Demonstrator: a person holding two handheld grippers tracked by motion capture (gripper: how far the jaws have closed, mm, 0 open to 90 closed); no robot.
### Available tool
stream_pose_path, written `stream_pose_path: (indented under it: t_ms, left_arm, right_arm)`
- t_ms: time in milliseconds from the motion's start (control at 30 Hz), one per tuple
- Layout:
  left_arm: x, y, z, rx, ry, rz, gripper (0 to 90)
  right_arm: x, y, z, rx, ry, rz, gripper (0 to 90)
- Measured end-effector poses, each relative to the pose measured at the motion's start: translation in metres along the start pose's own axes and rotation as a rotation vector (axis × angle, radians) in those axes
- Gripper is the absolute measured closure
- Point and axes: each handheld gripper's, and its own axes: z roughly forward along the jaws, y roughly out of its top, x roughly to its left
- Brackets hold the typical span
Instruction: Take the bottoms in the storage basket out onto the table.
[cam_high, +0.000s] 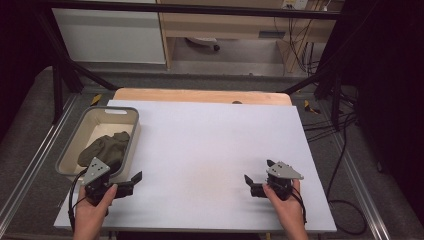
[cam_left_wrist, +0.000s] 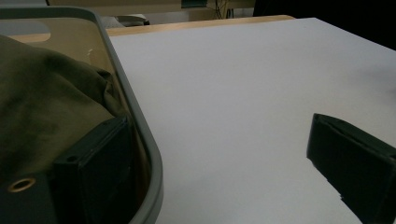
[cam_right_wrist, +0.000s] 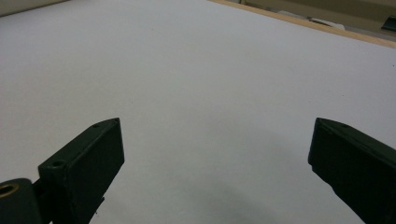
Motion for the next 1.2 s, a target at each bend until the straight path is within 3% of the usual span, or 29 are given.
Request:
stream_pose_path:
  t_ms: [300,533,667,767,1100,1200]
  left_arm:
    - [-0.003,0.001,0.0,-0.012,0.001,0.002,6.4]
    - [-0.007,0.014,-0.005,-0.036,-0.022,-0.011,5.5]
    - [-0.006,0.022,-0.003,-0.036,-0.006,-0.005,5.7]
    - [-0.004,0.027,-0.001,-0.041,-0.008,-0.025,5.8]
    - [0.003,0.048,-0.001,0.003,0.018,0.002,7.2]
    - [0.005,0.057,0.0,0.036,0.021,0.034,7.1]
  right_arm:
    - [0.001,0.0,-0.001,0.015,-0.009,-0.008,4.0]
    - [0.001,0.001,-0.004,0.019,-0.014,-0.018,3.9]
    - [0.001,0.001,-0.003,0.022,-0.009,-0.03,3.8]
    - [0.002,0.001,-0.003,0.026,-0.002,-0.036,3.8]
    - [0.004,0.001,-0.002,0.029,0.001,-0.038,3.7]
    - [0.004,0.001,-0.002,0.031,-0.001,-0.036,3.6]
